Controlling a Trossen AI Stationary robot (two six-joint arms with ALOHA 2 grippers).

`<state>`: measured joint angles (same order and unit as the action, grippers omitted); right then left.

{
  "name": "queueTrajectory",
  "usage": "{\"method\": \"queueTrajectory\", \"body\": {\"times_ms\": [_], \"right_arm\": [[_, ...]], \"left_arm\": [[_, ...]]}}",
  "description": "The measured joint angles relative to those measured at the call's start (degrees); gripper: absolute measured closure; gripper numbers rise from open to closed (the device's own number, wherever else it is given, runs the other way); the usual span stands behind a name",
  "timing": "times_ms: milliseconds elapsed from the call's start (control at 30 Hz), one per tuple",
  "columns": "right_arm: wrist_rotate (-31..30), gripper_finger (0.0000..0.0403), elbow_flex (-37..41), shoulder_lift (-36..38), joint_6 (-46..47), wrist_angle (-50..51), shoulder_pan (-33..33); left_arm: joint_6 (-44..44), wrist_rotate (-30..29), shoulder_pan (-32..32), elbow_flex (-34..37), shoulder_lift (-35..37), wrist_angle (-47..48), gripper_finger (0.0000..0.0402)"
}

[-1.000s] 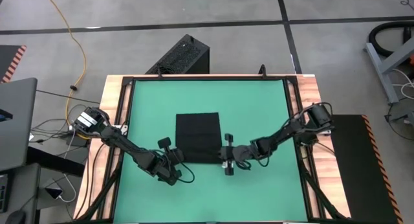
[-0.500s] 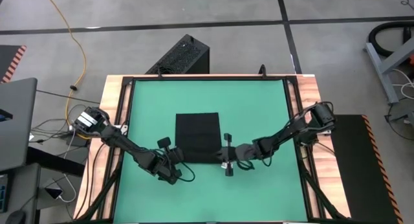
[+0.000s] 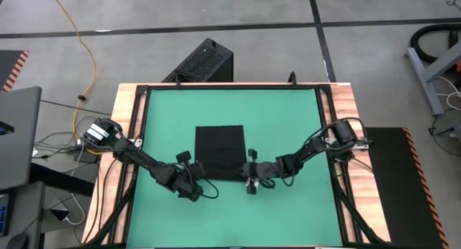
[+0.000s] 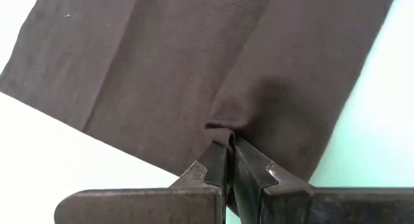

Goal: Roll towel
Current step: Roll the black towel

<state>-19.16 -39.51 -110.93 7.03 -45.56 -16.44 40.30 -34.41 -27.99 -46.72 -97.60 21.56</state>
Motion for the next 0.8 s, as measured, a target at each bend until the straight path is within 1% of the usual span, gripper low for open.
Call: {"method": "queueTrajectory", "body": {"times_ms": [167, 300, 500, 600, 633, 700, 733, 800], "right_arm": [[0.02, 0.0387, -0.04, -2.22, 3.05, -0.69, 0.86], [-0.04, 0.0387, -0.09, -2.7, 3.69, -0.87, 0.8], [-0.03, 0.0387, -0.09, -2.7, 3.71, -0.53, 0.8], [0.04, 0.0387, -0.11, -2.76, 3.74, -0.48, 0.8], [0.05, 0.0387, -0.11, -2.76, 3.72, -0.53, 0.8], [0.05, 0.0387, -0.11, -2.76, 3.72, -0.51, 0.8], [0.05, 0.0387, -0.11, -2.76, 3.72, -0.47, 0.8], [0.05, 0.0387, -0.09, -2.76, 3.72, -0.26, 0.8]], "left_arm": [[-2.51, 1.05, -0.56, 0.0, 0.51, 0.0, 0.0401], [-4.22, 1.02, -2.43, -0.7, 3.2, 1.83, 0.0401], [-4.29, -4.7, -6.42, -0.94, 10.48, 4.89, 0.0401], [-5.86, -5.92, -8.37, -0.96, 11.84, 8.26, 0.0401], [-5.54, -6.7, -8.87, -0.96, 11.92, 10.09, 0.0401], [-2.02, -8.22, -9.53, -0.96, 11.93, 13.23, 0.0398], [-0.14, -8.19, -9.6, -0.94, 11.87, 13.9, 0.0396], [0.96, -5.81, -9.6, -0.94, 11.35, 13.87, 0.0389]]}}
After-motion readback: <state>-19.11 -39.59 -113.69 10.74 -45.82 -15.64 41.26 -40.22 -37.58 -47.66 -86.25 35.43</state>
